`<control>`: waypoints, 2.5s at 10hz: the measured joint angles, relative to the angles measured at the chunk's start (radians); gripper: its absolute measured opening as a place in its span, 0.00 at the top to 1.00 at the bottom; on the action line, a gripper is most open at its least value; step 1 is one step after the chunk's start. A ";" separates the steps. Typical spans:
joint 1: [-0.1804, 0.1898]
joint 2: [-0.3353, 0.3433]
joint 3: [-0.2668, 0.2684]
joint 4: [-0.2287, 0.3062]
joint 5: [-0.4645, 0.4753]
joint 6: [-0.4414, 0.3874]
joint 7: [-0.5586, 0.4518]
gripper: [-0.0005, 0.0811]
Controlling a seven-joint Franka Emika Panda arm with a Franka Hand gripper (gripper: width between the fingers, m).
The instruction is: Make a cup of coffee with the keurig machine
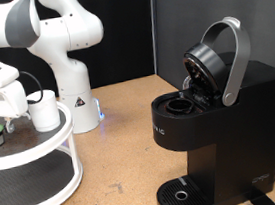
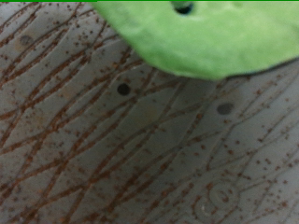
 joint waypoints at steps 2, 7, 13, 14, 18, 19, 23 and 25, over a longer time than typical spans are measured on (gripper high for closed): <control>0.003 0.019 -0.004 -0.003 0.007 0.018 -0.001 0.01; 0.011 0.042 -0.006 -0.002 0.036 0.032 -0.004 0.38; 0.013 -0.044 -0.004 0.096 0.150 -0.168 -0.061 0.41; 0.012 -0.069 0.000 0.118 0.147 -0.203 -0.063 0.41; 0.020 -0.087 0.011 0.111 0.270 -0.168 0.104 0.41; 0.042 -0.084 0.018 0.112 0.354 -0.142 0.192 0.41; 0.100 -0.057 0.045 0.120 0.545 -0.034 0.411 0.41; 0.108 -0.051 0.060 0.166 0.566 -0.207 0.484 0.41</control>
